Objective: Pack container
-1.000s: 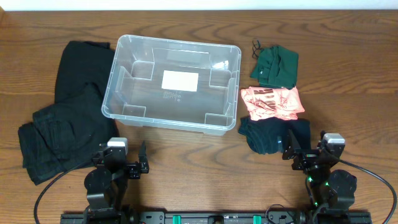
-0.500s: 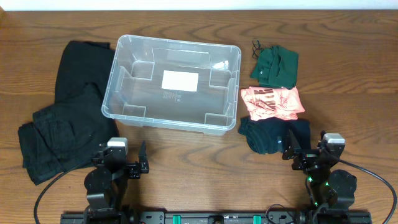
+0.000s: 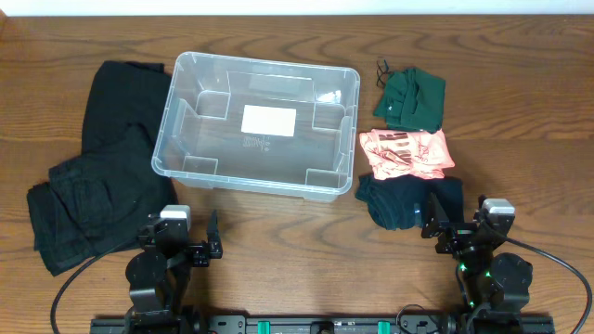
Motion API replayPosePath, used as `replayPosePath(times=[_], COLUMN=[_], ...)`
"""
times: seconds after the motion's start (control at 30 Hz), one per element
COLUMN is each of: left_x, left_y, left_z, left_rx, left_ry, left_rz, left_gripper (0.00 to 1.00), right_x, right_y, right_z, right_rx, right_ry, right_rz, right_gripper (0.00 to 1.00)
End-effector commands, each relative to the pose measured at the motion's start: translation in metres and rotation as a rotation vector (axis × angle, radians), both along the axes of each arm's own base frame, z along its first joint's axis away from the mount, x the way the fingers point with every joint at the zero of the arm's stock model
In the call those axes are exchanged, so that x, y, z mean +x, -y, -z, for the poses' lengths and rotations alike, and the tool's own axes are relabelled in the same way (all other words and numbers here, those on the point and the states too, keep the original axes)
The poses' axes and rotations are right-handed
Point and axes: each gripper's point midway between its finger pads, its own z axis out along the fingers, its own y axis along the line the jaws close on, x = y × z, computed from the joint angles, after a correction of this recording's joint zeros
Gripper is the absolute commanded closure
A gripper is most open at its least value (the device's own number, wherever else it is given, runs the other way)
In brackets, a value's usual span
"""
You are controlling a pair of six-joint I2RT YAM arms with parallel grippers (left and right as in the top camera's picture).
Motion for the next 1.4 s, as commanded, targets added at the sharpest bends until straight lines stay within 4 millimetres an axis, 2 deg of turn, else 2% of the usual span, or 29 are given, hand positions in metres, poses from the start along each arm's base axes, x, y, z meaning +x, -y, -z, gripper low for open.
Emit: replayPosePath(times=[0.0,0.17,0.23,0.4,0.53,0.67,0.83,0.9,1.0,1.1,1.13,1.2,1.3,1.37], left_x=[0.000,0.002,0.003,0.002,0.003,0.012,0.039,0.060,0.082,0.086,0.082,0.056,0.003,-0.019], left_y=[0.001,0.001,-0.001,-0.020,-0.030,-0.048,-0.079,-0.083,-0.085,-0.089,-0.097,-0.124,-0.158,-0.168], left_z=[0.006,0.002,-0.006,-0.056,-0.097,-0.132,-0.181,-0.210,-0.231,-0.224,-0.219,-0.204,-0.177,-0.165], left_rx=[-0.012,-0.037,-0.087,-0.261,-0.267,-0.224,-0.067,0.016,0.069,0.076,0.035,-0.119,-0.304,-0.396], left_ry=[-0.007,0.008,0.029,0.118,0.121,0.015,-0.122,-0.141,-0.164,-0.223,-0.236,-0.263,-0.326,-0.374], left_rz=[0.004,-0.007,-0.044,-0.226,-0.288,-0.399,-0.543,-0.515,-0.495,-0.510,-0.578,-0.848,-1.200,-1.298], left_gripper=[0.02,0.02,0.02,0.02,0.02,0.02,0.02,0.02,0.02,0.02,0.02,0.02,0.02,0.02], right_x=[0.000,0.000,0.000,0.000,0.000,0.000,0.000,0.000,0.000,0.000,0.000,0.000,0.000,0.000], right_y=[-0.002,-0.002,-0.002,-0.002,-0.002,-0.002,-0.002,-0.002,-0.002,-0.002,-0.002,-0.002,-0.002,-0.002], right_z=[0.000,0.000,0.000,0.000,0.000,0.000,0.000,0.000,0.000,0.000,0.000,0.000,0.000,0.000], right_rx=[0.006,0.006,0.006,0.006,0.006,0.006,0.006,0.006,0.006,0.006,0.006,0.006,0.006,0.006], right_ry=[0.001,0.001,0.001,0.001,0.001,0.001,0.001,0.001,0.001,0.001,0.001,0.001,0.001,0.001], right_rz=[-0.007,-0.007,-0.007,-0.007,-0.007,-0.007,-0.007,-0.007,-0.007,-0.007,-0.007,-0.007,-0.007,-0.007], right_gripper=[0.01,0.01,0.01,0.01,0.01,0.01,0.01,0.01,0.01,0.01,0.01,0.01,0.01,0.01])
